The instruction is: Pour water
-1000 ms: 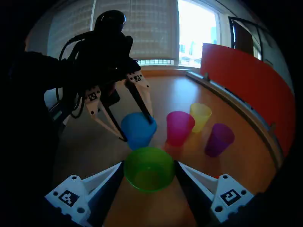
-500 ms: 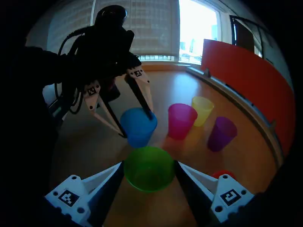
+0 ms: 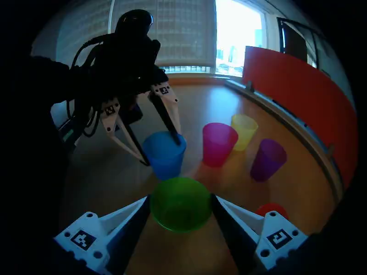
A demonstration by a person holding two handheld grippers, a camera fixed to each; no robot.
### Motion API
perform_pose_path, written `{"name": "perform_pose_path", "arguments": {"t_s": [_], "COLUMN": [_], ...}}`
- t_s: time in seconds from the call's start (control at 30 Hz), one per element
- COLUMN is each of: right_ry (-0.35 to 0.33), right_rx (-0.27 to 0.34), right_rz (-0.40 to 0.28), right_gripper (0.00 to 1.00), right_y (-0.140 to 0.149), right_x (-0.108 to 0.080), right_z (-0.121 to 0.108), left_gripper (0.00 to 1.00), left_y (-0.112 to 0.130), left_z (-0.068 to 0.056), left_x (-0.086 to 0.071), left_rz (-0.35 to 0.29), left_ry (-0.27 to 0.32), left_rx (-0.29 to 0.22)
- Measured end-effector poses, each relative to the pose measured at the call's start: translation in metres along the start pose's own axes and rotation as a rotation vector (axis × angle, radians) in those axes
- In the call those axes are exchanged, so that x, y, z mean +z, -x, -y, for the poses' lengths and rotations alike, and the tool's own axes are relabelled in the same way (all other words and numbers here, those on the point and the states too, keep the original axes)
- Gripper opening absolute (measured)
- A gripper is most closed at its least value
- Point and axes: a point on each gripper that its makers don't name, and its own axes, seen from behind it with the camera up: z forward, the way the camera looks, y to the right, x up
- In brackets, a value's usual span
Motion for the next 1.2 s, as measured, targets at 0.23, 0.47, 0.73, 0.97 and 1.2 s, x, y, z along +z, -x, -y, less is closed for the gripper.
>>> {"name": "perform_pose_path", "arguments": {"t_s": [0.23, 0.47, 0.73, 0.97, 1.2], "right_ry": [0.0, 0.008, 0.02, 0.033, 0.064], "right_rx": [-0.001, 0.0, 0.006, 0.015, 0.02], "right_rz": [0.01, 0.015, 0.012, 0.011, 0.017], "right_gripper": [0.97, 1.0, 1.0, 1.0, 1.0], "right_y": [0.001, 0.005, 0.007, 0.012, 0.022], "right_x": [0.0, 0.0, -0.005, -0.01, -0.02], "right_z": [0.001, 0.002, 0.0, 0.0, 0.0], "left_gripper": [0.89, 1.0, 1.0, 1.0, 1.0], "left_y": [0.001, 0.008, 0.008, 0.015, 0.021], "left_z": [-0.001, 0.001, 0.002, 0.001, 0.0], "left_x": [-0.001, -0.002, -0.005, -0.009, -0.015], "left_rz": [0.009, 0.037, 0.04, 0.049, 0.05], "left_ry": [0.005, -0.005, -0.012, -0.026, -0.037], "left_rx": [0.008, -0.002, -0.012, -0.003, -0.015]}}
